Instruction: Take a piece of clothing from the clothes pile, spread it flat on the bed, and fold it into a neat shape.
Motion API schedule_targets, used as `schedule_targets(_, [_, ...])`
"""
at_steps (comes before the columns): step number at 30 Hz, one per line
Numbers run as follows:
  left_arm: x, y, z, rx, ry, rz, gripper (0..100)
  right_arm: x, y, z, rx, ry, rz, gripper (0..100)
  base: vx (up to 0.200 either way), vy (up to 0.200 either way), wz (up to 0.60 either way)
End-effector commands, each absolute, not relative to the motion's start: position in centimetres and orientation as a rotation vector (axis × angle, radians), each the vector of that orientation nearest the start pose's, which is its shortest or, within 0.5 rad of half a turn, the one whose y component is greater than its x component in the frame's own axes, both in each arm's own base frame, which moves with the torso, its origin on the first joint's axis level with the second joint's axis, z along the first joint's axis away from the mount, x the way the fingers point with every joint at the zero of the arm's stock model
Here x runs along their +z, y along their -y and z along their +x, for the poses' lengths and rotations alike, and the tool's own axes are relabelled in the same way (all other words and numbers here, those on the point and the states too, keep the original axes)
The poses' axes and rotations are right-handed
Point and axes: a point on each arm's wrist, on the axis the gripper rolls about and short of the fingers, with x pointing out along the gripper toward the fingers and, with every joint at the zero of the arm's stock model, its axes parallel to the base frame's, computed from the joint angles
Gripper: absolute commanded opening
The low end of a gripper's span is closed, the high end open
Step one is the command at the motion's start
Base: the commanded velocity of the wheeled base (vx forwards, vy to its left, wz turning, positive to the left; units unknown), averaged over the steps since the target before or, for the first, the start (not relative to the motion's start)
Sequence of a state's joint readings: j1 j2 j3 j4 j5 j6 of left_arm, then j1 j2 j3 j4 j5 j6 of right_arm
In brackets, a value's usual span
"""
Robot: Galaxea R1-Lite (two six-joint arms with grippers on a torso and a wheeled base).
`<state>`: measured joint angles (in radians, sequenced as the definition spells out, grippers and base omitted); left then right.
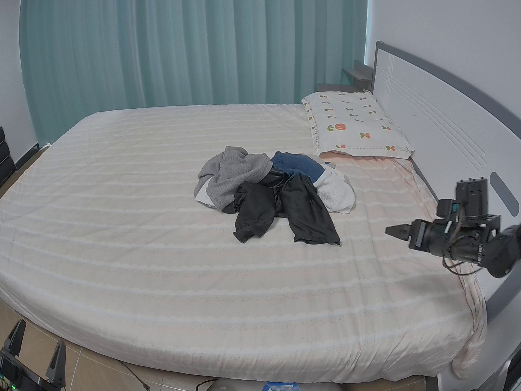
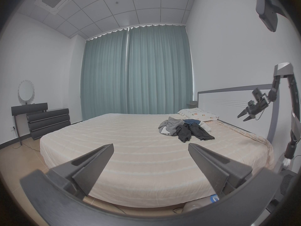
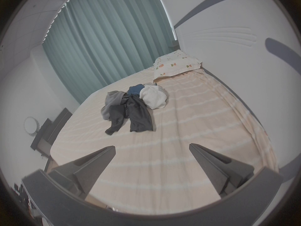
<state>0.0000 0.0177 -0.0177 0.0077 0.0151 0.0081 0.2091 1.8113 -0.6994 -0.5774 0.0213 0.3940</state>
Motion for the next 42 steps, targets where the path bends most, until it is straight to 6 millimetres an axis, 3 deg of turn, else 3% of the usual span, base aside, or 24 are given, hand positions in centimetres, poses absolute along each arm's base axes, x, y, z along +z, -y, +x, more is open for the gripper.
schedule_targets(1, [7.5, 0.0, -2.3, 0.017, -0.006, 0.006, 100, -1.0, -13.7, 42.3, 0.041, -0.597, 0.375, 100, 0.0, 0.0, 0.0])
schedule_targets(15, [7.5, 0.0, -2.3, 0.017, -0.006, 0.006, 100, -3.6, -14.9, 46.2, 0.038, -0.57, 0.402, 100, 0.0, 0.0, 0.0])
schedule_targets(23, [7.5, 0.0, -2.3, 0.017, -0.006, 0.006, 100, -3.7, -15.8, 48.7, 0.021, -0.543, 0.451, 100, 0.0, 0.0, 0.0])
schedule_targets(35, [7.5, 0.0, -2.3, 0.017, -0.006, 0.006, 100, -4.0, -16.3, 50.2, 0.009, -0.544, 0.467, 100, 0.0, 0.0, 0.0])
schedule_targets(36, [7.5, 0.0, -2.3, 0.017, -0.006, 0.008, 100, -4.1, -16.4, 50.1, 0.01, -0.546, 0.467, 0, 0.0, 0.0, 0.0])
schedule_targets(42, [7.5, 0.0, -2.3, 0.018, -0.006, 0.006, 100, -4.2, -16.7, 49.9, 0.015, -0.548, 0.475, 0, 0.0, 0.0, 0.0])
